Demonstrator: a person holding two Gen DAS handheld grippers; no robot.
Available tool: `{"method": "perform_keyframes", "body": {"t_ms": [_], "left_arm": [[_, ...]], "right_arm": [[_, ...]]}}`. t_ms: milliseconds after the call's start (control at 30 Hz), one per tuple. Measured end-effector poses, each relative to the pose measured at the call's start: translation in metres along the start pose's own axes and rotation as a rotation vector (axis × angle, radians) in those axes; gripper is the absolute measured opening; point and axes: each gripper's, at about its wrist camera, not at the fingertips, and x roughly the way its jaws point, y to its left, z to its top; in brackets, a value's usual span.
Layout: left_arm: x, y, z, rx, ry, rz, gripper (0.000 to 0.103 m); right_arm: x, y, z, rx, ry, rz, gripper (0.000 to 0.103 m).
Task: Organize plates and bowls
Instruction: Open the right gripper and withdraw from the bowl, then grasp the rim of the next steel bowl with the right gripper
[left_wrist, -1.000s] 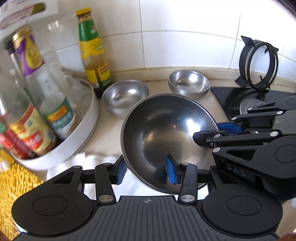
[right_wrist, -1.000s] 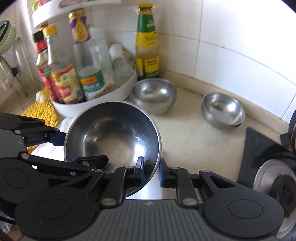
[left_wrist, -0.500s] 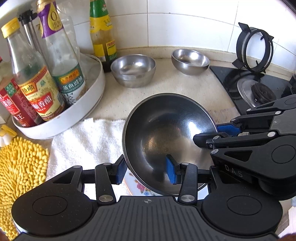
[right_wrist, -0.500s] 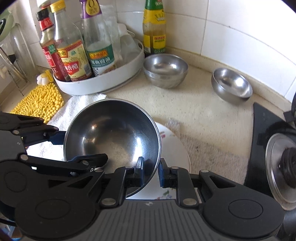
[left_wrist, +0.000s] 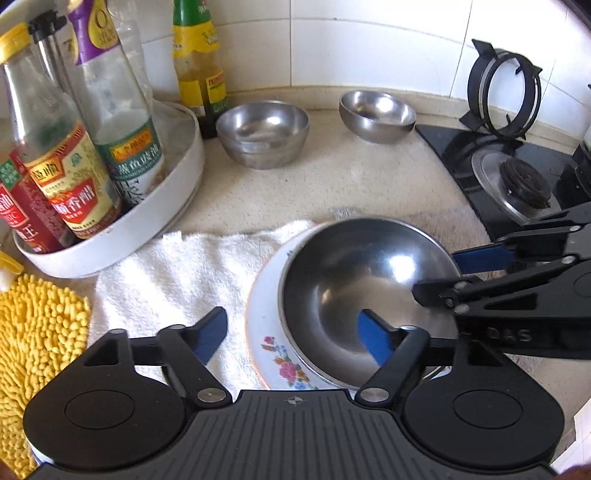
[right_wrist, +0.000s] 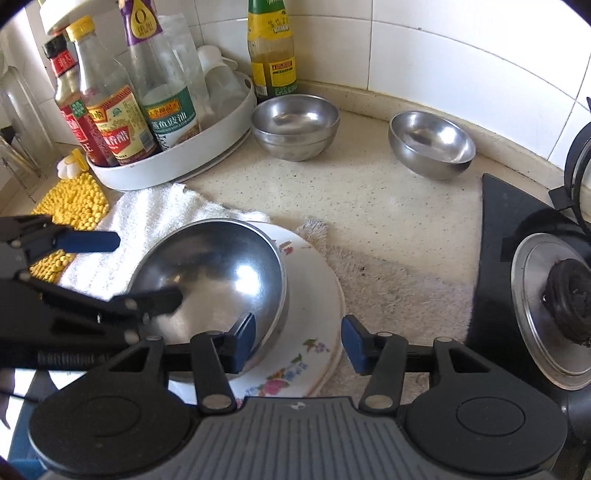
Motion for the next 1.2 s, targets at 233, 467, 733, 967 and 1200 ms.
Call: {"method": "perform_keyframes", "body": {"t_ms": [233, 467, 733, 967, 1200], "left_arm": [[-0.013, 0.015, 0.012, -0.024, -0.028, 0.038, 0.089], [-0.023, 0.024, 0.044, -0.031, -0.086, 0.081, 0.093], [-0.009, -0.01, 0.094, 0.061, -0.128, 0.084, 0.096], [0.023, -0.036, 0.121, 0.105, -0.11, 0.075, 0.096], [0.062, -0.039, 0.139, 0.104, -0.045, 0.077, 0.096]], "right_arm": [[-0.03, -0.015, 0.014, -0.035, -0.076, -0.02, 0.054], [-0.023, -0.034, 0.053, -0.094, -0.119, -0.15, 0.054], [0.015, -0.054, 0.08, -0.104, -0.12, -0.247, 0.054], [0.051, -0.078, 0.081, 0.033, -0.159, -0.242, 0.054], [0.069, -0.104, 0.09, 0.049, -0.112, -0.222, 0.054]]}}
